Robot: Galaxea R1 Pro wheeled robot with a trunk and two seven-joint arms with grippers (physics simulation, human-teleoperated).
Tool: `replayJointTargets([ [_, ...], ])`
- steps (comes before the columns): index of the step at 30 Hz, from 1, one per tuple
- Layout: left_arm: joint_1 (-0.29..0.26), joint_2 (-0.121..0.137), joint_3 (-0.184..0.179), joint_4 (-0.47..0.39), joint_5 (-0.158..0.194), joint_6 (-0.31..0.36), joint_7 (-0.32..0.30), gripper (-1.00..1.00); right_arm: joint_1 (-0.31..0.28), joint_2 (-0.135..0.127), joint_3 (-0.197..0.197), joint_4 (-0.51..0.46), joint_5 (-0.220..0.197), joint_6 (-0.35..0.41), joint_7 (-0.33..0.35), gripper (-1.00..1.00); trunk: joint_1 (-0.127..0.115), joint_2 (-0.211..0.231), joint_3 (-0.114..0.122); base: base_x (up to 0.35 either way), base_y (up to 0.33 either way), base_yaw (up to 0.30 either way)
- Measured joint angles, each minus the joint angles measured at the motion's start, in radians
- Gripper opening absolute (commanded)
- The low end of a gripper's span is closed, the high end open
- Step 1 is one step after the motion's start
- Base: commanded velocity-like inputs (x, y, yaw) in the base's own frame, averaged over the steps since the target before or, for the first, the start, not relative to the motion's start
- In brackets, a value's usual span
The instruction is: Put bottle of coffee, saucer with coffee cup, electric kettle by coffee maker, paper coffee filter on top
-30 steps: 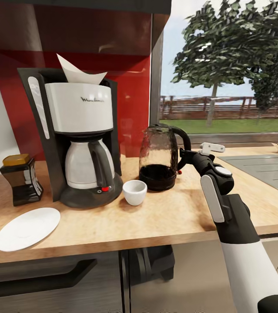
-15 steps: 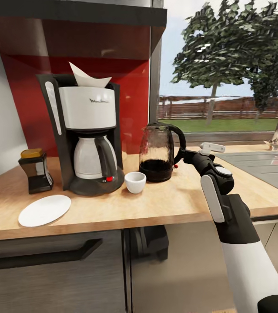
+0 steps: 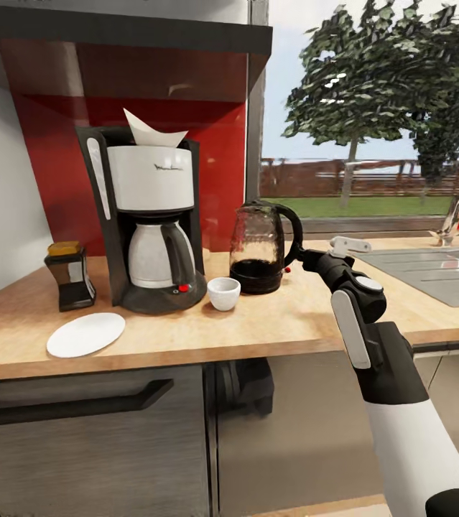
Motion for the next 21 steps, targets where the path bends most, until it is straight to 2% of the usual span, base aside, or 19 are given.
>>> replayJointTargets([
  [4,0.0,0.0,0.0,0.0,0.0,0.0,0.0,1.0,0.003,-0.002,-0.001,-0.001,-0.001,-0.001,0.013,1.0,0.0,0.0,0.0,-0.219,0.0,0.0],
  [6,0.0,0.0,0.0,0.0,0.0,0.0,0.0,1.0,0.004,-0.004,-0.002,-0.001,-0.001,-0.002,0.051,1.0,0.0,0.0,0.0,-0.079,0.0,0.0],
  [7,0.0,0.0,0.0,0.0,0.0,0.0,0.0,1.0,0.012,-0.031,-0.009,-0.002,-0.001,-0.003,0.204,1.0,0.0,0.0,0.0,-0.031,0.0,0.0],
  [9,0.0,0.0,0.0,0.0,0.0,0.0,0.0,1.0,0.019,-0.053,-0.026,-0.002,-0.005,-0.007,0.288,1.0,0.0,0.0,0.0,-0.02,0.0,0.0],
  [10,0.0,0.0,0.0,0.0,0.0,0.0,0.0,1.0,0.028,-0.067,-0.067,-0.002,-0.011,-0.014,0.37,1.0,0.0,0.0,0.0,-0.013,0.0,0.0],
  [11,0.0,0.0,0.0,0.0,0.0,0.0,0.0,1.0,0.034,-0.073,-0.1,-0.002,-0.011,-0.017,0.422,1.0,0.0,0.0,0.0,-0.154,0.0,0.0],
  [12,0.0,0.0,0.0,0.0,0.0,-0.001,0.0,1.0,0.062,-0.087,-0.231,-0.002,-0.009,-0.026,0.649,1.0,0.0,0.0,0.0,-0.191,0.0,0.0],
  [13,0.0,0.0,0.0,0.0,0.0,-0.001,0.0,1.0,0.069,-0.09,-0.278,-0.002,-0.007,-0.027,0.726,1.0,0.0,0.0,0.0,-0.244,0.0,0.0],
  [14,0.0,0.0,-0.001,0.0,0.0,-0.001,0.0,1.0,0.082,-0.093,-0.333,-0.003,-0.004,-0.03,0.852,1.0,0.0,0.0,0.0,-0.255,0.0,0.0],
  [17,0.0,0.0,-0.001,0.0,0.0,-0.001,0.001,1.0,0.1,-0.097,-0.393,-0.003,0.001,-0.03,0.999,1.0,0.0,0.0,0.0,-0.194,0.0,0.0],
  [18,0.0,0.0,-0.001,0.0,0.0,-0.001,0.001,1.0,0.117,-0.102,-0.417,-0.003,0.003,-0.03,1.068,1.0,0.0,0.0,0.0,-0.106,0.0,0.0],
  [21,0.0,0.0,-0.002,0.0,0.0,-0.001,0.001,1.0,0.155,-0.116,-0.441,-0.004,0.005,-0.03,1.172,1.0,0.0,0.0,0.0,-0.129,0.0,0.0],
])
